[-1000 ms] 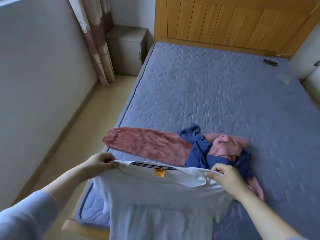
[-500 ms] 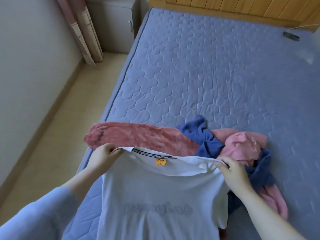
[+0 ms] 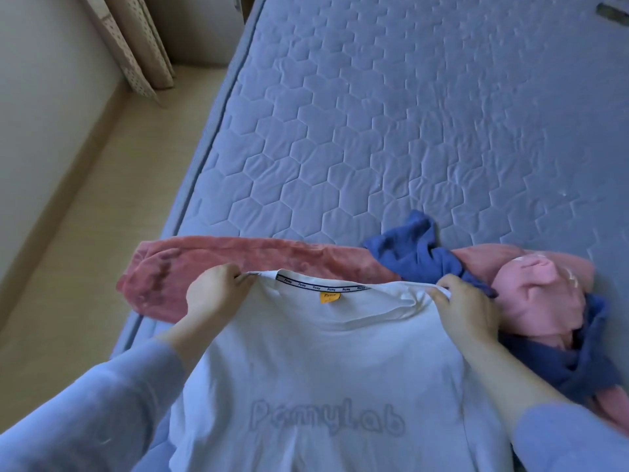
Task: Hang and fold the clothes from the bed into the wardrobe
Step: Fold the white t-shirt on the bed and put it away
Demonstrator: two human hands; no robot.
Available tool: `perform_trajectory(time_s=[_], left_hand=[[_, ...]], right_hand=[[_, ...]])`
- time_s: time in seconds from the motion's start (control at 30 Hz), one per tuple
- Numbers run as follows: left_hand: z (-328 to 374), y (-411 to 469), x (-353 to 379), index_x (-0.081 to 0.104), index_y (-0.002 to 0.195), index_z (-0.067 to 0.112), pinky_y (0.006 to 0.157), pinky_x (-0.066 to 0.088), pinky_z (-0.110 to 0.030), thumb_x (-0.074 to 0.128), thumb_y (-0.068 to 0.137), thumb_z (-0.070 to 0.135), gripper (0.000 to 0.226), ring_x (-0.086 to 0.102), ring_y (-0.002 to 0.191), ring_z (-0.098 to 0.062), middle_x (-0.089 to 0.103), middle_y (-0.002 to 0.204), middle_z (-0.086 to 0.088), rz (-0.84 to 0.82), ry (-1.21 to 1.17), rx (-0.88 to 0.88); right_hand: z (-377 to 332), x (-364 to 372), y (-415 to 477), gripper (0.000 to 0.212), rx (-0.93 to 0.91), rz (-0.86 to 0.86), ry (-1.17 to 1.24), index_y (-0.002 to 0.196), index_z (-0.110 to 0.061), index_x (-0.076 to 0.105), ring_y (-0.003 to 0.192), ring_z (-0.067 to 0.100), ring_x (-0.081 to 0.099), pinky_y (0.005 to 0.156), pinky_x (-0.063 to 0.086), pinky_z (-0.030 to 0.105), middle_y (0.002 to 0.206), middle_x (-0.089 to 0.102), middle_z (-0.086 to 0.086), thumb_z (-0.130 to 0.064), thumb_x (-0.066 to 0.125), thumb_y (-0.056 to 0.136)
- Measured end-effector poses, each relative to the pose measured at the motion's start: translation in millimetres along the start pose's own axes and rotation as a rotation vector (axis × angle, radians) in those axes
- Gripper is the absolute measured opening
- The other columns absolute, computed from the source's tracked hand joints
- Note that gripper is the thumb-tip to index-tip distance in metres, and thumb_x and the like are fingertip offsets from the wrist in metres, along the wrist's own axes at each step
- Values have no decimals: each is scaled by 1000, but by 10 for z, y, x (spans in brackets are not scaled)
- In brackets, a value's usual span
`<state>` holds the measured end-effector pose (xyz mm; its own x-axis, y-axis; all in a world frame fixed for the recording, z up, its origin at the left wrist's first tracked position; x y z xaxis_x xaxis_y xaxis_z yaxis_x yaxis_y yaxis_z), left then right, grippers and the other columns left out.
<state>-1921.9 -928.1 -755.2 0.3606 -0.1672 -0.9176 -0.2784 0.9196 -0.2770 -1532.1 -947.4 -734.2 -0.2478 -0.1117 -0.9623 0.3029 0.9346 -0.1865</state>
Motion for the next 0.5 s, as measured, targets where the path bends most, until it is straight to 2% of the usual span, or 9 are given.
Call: perform_trajectory(time_s=[0.07, 0.13, 0.2, 0.27, 0.4, 0.5], left_hand=[[-3, 115, 218, 54, 66, 16, 51, 33, -28, 54, 87, 38, 30, 52, 63, -20, 58, 67, 3, -40, -1, 31], [11, 209, 389, 57, 75, 17, 56, 38, -30, 55, 86, 29, 17, 55, 71, -25, 61, 79, 0, -63, -13, 68], [34, 274, 531, 55, 84, 12, 61, 39, -33, 55, 87, 23, 12, 55, 79, -29, 57, 89, -6, -80, -16, 121], [59, 316, 642, 56, 93, 9, 66, 43, -36, 53, 89, 19, 11, 57, 88, -33, 56, 96, -11, -99, -9, 175], [122, 378, 736, 63, 102, 14, 74, 47, -37, 52, 91, 19, 16, 58, 94, -31, 59, 100, -8, -121, -46, 218], [140, 422, 764, 66, 100, 20, 68, 37, -31, 58, 88, 18, 15, 57, 92, -23, 60, 99, 0, -141, -102, 254]], right_hand=[[-34, 188, 32, 29, -46, 4, -1, 111, -10, 62, 104, 37, 56, 75, 44, 41, 111, 62, 13, -20, 71, 85], [-61, 357, 30, 41, -206, 28, -44, 112, -6, 65, 103, 38, 56, 83, 46, 47, 111, 62, 13, -6, 78, 73], [-80, 502, 2, 37, -386, 45, -76, 101, -7, 71, 92, 37, 62, 77, 48, 47, 99, 68, 9, 2, 79, 66], [-87, 624, -18, 33, -470, 3, -98, 99, -10, 73, 85, 34, 64, 74, 47, 43, 92, 70, 5, 4, 76, 69], [-26, 799, 46, 36, -358, -82, -52, 115, -15, 70, 95, 31, 61, 85, 43, 41, 101, 68, 3, -5, 69, 81], [-54, 890, 150, 32, -340, -87, -31, 110, -17, 71, 93, 30, 58, 85, 42, 41, 97, 63, 3, -9, 72, 79]])
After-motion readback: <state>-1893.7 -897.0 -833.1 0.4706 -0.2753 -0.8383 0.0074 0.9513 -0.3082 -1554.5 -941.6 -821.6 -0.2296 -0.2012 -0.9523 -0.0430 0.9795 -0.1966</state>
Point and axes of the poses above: each hand's wrist, its own y-axis towards the middle knuckle, its own x-axis out of the palm, z = x × y, the point moved 2 cm from there along y, towards the middle knuckle
